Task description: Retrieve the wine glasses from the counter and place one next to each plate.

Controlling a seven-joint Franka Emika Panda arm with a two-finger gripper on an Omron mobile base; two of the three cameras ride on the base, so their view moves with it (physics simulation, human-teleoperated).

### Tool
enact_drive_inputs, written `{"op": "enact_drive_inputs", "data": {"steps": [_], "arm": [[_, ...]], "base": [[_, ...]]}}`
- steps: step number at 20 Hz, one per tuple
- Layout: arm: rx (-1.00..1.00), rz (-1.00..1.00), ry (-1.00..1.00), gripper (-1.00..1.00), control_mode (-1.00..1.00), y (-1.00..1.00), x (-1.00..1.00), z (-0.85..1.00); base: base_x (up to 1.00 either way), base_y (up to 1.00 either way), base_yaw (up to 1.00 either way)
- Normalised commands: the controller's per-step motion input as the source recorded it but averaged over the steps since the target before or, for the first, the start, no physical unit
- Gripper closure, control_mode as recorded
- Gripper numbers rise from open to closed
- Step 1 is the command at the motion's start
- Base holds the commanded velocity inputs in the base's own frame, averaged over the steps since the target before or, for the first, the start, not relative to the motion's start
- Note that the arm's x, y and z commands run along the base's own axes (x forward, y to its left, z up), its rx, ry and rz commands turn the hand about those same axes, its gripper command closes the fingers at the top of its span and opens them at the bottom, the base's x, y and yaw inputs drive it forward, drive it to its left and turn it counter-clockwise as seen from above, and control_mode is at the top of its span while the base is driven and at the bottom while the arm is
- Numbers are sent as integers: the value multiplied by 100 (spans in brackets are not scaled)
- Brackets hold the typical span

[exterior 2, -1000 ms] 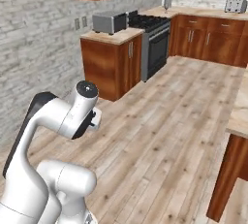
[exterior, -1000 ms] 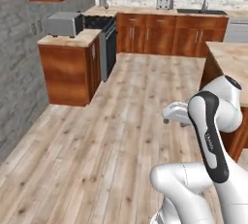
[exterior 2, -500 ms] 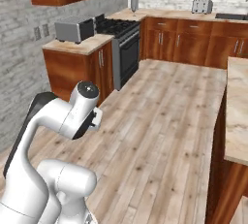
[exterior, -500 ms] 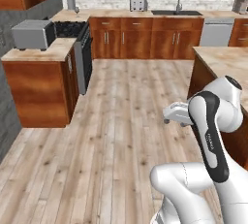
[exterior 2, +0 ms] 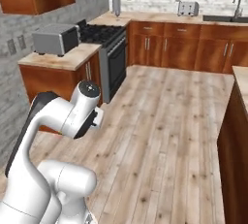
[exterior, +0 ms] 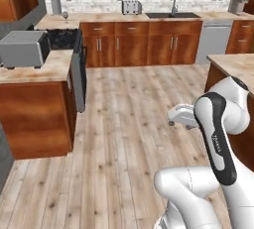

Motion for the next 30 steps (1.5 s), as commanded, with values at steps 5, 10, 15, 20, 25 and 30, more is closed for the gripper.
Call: {"op": "enact_drive_inputs", "data": {"steps": [5,10,15,20,25,30], "arm": [[0,0,0,-100,100,0,0,0],[0,0,0,-100,100,0,0,0],[0,0,0,-100,100,0,0,0],[0,0,0,-100,100,0,0,0],[0,0,0,-100,100,0,0,0],[0,0,0,-100,100,0,0,0]], "base": [[100,34,-24],[100,6,-26],[100,0,-27],[100,14,-23],[100,4,-5],[100,16,-1]]}}
